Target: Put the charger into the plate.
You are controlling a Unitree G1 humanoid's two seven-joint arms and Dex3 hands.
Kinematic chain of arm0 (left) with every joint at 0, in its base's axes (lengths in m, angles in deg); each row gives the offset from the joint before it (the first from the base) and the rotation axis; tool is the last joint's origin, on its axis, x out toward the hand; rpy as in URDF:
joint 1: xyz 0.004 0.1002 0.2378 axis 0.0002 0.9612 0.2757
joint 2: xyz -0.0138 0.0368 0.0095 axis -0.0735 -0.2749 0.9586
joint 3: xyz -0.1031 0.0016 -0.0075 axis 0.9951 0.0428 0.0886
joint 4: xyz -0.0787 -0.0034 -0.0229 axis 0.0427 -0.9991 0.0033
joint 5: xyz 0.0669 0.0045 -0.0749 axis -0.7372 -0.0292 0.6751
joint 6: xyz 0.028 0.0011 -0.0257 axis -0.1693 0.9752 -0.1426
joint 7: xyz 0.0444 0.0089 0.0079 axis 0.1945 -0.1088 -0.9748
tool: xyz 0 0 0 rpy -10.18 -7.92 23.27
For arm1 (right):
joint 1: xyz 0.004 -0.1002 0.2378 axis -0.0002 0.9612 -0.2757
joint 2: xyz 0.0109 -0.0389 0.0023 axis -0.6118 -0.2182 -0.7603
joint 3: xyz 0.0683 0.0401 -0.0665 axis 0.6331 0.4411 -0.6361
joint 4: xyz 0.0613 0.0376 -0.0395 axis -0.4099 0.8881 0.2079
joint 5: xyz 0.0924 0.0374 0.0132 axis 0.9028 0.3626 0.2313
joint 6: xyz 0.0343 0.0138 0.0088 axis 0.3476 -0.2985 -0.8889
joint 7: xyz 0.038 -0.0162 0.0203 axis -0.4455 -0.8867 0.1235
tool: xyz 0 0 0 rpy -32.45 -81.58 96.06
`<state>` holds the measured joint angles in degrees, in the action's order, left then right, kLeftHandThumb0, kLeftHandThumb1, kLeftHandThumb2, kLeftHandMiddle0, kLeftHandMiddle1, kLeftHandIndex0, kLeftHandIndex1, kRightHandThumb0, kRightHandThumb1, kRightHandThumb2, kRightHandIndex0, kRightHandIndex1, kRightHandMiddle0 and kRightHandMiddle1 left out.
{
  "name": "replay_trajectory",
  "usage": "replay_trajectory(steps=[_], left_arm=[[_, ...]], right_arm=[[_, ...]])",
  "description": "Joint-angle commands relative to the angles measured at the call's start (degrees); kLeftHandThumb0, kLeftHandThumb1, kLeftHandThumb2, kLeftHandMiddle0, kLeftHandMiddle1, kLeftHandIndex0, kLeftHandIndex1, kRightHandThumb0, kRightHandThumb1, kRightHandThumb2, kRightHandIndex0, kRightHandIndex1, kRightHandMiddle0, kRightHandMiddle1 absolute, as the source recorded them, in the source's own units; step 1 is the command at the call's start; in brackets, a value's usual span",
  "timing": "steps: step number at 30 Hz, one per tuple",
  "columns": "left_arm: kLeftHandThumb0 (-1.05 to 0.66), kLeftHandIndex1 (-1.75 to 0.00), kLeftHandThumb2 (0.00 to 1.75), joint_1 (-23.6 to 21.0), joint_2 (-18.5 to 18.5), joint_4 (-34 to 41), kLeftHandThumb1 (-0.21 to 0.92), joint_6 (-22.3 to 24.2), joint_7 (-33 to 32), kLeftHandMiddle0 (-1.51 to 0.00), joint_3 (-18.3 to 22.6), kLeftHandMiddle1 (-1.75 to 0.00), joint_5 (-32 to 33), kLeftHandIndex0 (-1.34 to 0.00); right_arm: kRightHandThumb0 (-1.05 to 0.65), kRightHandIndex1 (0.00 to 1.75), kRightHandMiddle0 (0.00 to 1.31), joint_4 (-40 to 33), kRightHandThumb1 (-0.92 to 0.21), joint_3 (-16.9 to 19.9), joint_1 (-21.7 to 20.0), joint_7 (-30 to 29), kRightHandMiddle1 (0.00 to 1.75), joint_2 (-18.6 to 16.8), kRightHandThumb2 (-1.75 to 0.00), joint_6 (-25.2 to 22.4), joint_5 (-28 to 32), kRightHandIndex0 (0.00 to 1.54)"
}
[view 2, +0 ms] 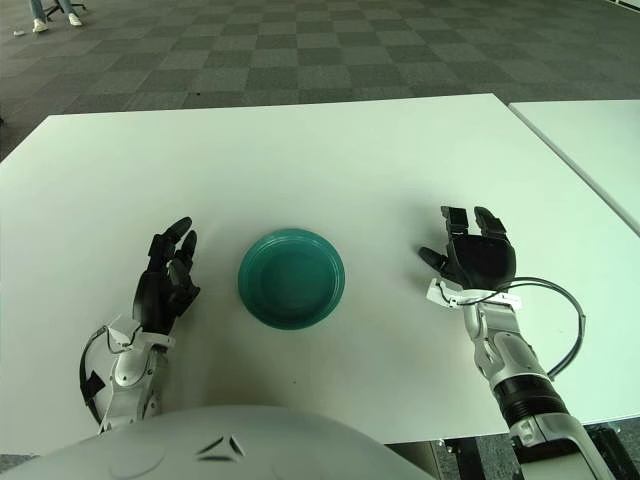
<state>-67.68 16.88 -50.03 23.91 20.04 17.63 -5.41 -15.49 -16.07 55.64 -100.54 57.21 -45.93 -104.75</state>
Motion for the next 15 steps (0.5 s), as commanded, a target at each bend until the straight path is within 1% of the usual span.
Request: replay_trajectory(steps=[1,5,8,13,15], left_arm=[[-0.86,-0.71,1.01,2.09,-0.13,-4.82,0.92,2.12,-0.13,-0.25,0.67,0.00,1.16,0.00],[-0.85,-0.72,1.01,1.82,-0.31,-5.10,0.92,2.20,0.04,-0.25,0.82,-0.01,1.53,0.00],[-0.85,-0.72,1.01,1.63,-0.51,-5.26,0.92,2.22,0.02,-0.25,0.87,-0.01,1.53,0.00],[-0.85,-0.73,1.01,1.16,-0.67,-5.92,0.92,2.04,0.34,-0.25,1.09,-0.01,1.98,0.00],[-0.85,-0.73,1.01,0.96,-0.75,-6.13,0.92,2.20,0.53,-0.25,1.18,0.00,2.26,0.00]], right_arm=[[-1.01,0.00,0.00,0.24,-0.92,-1.39,4.01,2.20,0.69,-0.76,-0.71,-0.38,0.56,0.30],[-1.01,0.00,0.00,-1.10,-0.92,-1.40,4.97,2.43,0.70,-0.88,-0.71,-0.72,1.09,0.30],[-1.01,0.00,0.00,-3.30,-0.92,-1.20,6.57,2.38,0.72,-1.02,-0.72,-1.05,1.33,0.30],[-1.01,0.01,0.00,-11.18,-0.92,0.40,11.55,2.18,0.74,-0.93,-0.72,-1.48,1.50,0.31],[-1.01,0.01,0.00,-13.53,-0.92,1.16,12.95,2.10,0.75,-0.94,-0.71,-1.33,1.67,0.32]])
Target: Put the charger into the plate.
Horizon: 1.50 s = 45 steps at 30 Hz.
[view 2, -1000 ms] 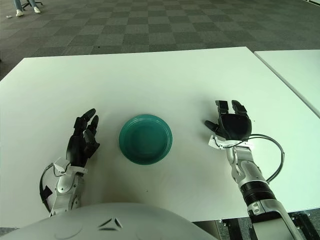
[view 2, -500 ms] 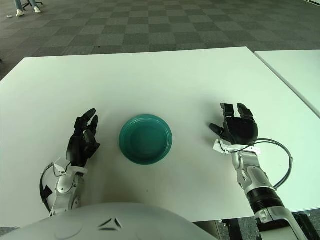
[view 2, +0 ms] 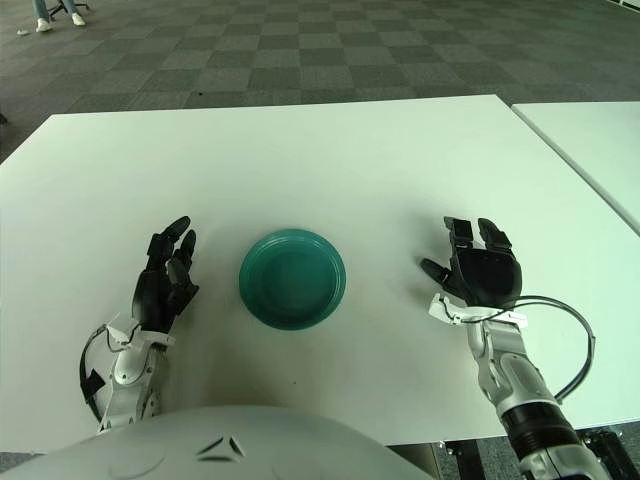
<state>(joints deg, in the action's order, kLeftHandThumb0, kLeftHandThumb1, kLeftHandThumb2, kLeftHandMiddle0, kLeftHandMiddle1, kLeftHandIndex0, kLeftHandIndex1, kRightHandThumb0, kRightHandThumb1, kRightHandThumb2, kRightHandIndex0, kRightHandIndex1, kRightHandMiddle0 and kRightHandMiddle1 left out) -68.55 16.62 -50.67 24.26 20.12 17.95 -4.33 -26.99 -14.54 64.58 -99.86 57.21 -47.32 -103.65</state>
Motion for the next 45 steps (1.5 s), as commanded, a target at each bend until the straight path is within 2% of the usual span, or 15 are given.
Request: replay_trajectory(steps=[1,11,20,31,45], left_arm=[[-0.85,-0.73,1.01,1.66,-0.56,-5.63,0.92,1.94,0.51,-0.25,0.92,0.00,1.30,0.00],[-0.86,-0.72,1.01,0.41,-1.02,-6.71,0.92,2.45,1.69,-0.24,1.19,0.00,2.64,0.00],[-0.85,-0.70,1.01,-0.48,-1.73,-7.98,0.92,2.26,3.59,-0.23,1.93,0.00,4.27,0.00],[-0.83,-0.68,1.00,-1.23,-1.98,-8.52,0.92,2.12,4.51,-0.22,2.85,0.00,5.25,0.00],[-0.86,-0.68,1.00,-1.00,-2.91,-8.35,0.92,0.95,4.09,-0.22,3.11,0.00,3.26,0.00]], right_arm=[[-1.01,0.01,0.00,-2.60,-0.92,-0.15,4.27,1.46,0.75,-1.02,-0.71,0.10,0.60,0.32],[-1.01,0.01,0.00,-2.15,-0.92,0.79,3.87,1.77,0.78,-1.97,-0.69,0.79,1.07,0.32],[-0.99,0.00,0.00,3.82,-0.92,-0.05,0.53,6.25,0.76,-1.90,-0.68,0.68,2.94,0.31],[-0.94,0.00,0.00,9.94,-0.92,-1.40,-2.51,8.93,0.71,-2.50,-0.70,0.01,3.77,0.27],[-0.93,0.00,0.00,19.32,-0.92,-2.40,-7.36,7.40,0.69,-2.49,-0.70,1.35,4.46,0.27]])
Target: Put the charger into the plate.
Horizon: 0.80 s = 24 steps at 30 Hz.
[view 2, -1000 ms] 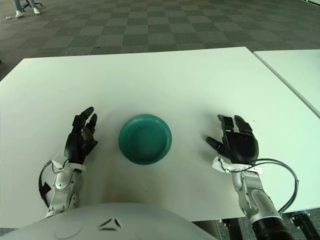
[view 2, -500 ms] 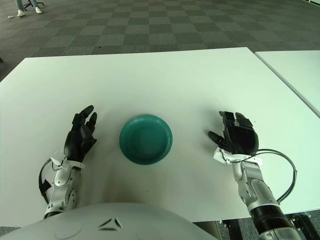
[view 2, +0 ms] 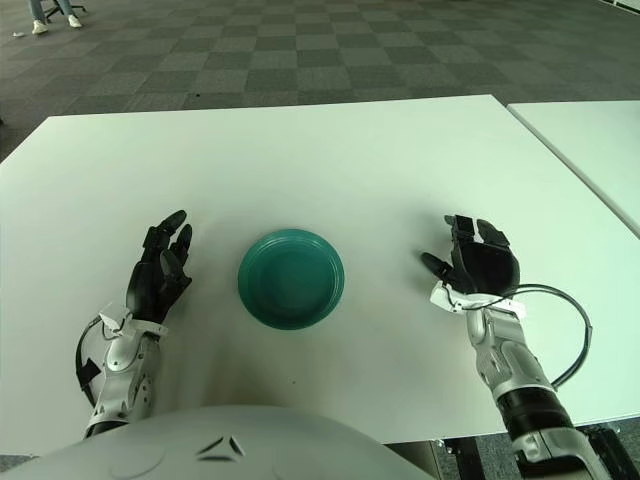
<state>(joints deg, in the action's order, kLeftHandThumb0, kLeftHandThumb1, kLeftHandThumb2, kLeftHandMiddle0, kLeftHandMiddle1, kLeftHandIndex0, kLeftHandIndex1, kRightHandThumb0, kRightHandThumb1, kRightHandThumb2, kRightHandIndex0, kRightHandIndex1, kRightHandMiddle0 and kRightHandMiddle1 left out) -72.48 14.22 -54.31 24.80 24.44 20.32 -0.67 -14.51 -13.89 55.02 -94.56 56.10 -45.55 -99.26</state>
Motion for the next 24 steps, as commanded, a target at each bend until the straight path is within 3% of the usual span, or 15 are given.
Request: replay_trajectory(steps=[1,7,24], left_arm=[[-0.86,-0.68,1.00,2.97,-0.58,-4.67,0.92,0.22,-0.35,-0.22,0.73,0.00,-0.65,0.00],[-0.88,-0.71,1.02,3.01,-0.95,-4.62,0.92,-1.31,-1.34,-0.23,1.10,-0.01,-2.60,0.00],[-0.93,-0.79,1.03,5.22,-1.43,0.01,0.92,0.89,-0.60,-0.29,0.44,-0.02,-1.58,0.00]], right_arm=[[-0.93,0.00,0.00,8.16,-0.92,-3.14,1.57,1.86,0.69,-1.28,-0.69,-0.14,0.10,0.27],[-0.92,0.00,0.00,12.39,-0.92,-3.54,-0.61,1.20,0.68,-1.09,-0.66,-0.12,0.20,0.27],[-0.92,0.00,0.00,19.41,-0.92,-4.65,-2.34,0.18,0.73,-1.12,-0.63,0.50,2.98,0.27]])
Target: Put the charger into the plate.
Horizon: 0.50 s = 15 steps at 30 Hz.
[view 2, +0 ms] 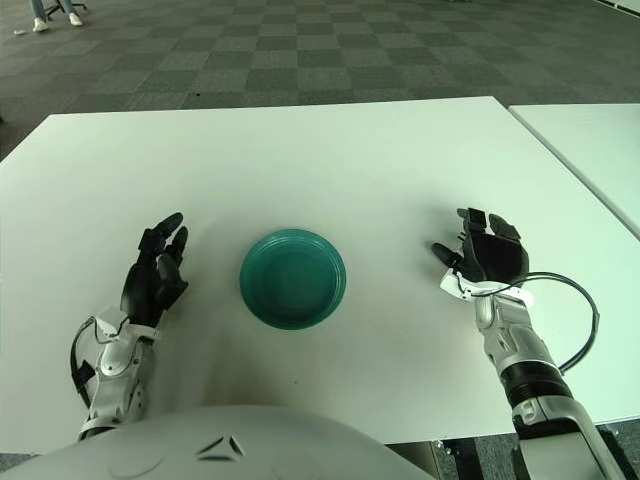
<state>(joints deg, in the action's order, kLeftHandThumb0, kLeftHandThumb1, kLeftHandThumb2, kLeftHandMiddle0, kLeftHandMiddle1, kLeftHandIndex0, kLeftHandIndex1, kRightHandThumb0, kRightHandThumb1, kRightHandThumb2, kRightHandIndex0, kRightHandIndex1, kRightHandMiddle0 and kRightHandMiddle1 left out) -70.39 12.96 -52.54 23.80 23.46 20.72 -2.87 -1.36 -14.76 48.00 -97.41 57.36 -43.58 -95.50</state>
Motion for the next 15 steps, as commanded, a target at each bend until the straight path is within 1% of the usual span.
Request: replay_trajectory(steps=[1,7,11,15], left_arm=[[-0.93,-0.79,1.03,3.25,-0.22,-1.50,0.92,2.08,0.36,-0.29,0.01,-0.03,0.70,0.00],[-0.94,-0.77,1.02,3.85,-0.42,-0.15,0.92,2.81,-0.11,-0.30,-0.01,-0.03,0.75,0.00],[-0.93,-0.75,1.01,4.36,-0.78,-0.96,0.92,2.26,0.16,-0.30,0.33,-0.02,0.82,0.00],[-0.92,-0.74,1.02,4.36,-0.92,-0.46,0.92,2.77,-0.38,-0.30,0.29,-0.02,0.34,0.00]], right_arm=[[-0.92,0.00,0.00,6.38,-0.92,-3.88,4.68,2.98,0.73,-2.35,-0.62,-1.52,-0.65,0.27],[-0.92,0.00,0.00,6.03,-0.92,-3.98,5.67,3.52,0.72,-1.84,-0.63,-1.89,0.29,0.27],[-0.92,0.01,0.00,5.50,-0.92,-3.95,6.21,3.76,0.73,-1.63,-0.64,-2.43,0.50,0.27],[-0.93,0.01,0.00,4.74,-0.92,-3.83,6.73,4.42,0.74,-1.54,-0.64,-3.29,0.76,0.28]])
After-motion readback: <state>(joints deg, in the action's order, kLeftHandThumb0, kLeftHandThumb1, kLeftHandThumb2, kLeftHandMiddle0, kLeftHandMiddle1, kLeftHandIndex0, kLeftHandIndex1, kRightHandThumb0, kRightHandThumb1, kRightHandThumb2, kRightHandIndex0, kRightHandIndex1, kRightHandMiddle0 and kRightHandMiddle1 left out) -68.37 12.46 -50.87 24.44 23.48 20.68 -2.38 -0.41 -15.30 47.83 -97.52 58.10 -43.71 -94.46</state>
